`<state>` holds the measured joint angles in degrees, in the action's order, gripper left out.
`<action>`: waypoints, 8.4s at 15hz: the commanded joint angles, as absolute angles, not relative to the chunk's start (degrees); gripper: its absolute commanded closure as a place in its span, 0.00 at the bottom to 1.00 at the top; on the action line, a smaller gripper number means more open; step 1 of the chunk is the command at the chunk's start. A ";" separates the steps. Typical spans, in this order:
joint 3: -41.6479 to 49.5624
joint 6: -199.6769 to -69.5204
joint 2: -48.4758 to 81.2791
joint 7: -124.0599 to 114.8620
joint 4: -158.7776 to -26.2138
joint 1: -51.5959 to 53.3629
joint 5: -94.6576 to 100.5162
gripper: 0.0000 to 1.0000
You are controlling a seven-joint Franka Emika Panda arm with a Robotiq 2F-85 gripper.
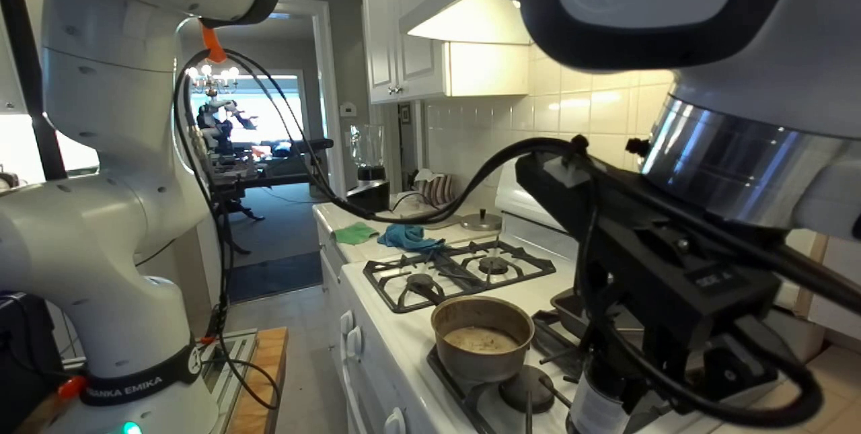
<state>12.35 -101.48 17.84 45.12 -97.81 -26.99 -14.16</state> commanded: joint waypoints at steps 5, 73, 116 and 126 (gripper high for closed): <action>13.52 -98.85 22.43 43.61 -89.02 -27.01 -10.96 0.73; 10.90 -95.88 34.66 40.77 -68.93 -27.60 -5.14 0.12; 17.05 -129.92 -9.88 23.42 -127.58 -19.80 -22.78 0.00; 16.94 -130.60 -12.68 14.90 -130.27 -19.76 -5.05 0.00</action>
<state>16.31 -130.54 -10.02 17.32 -128.41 -20.63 -10.05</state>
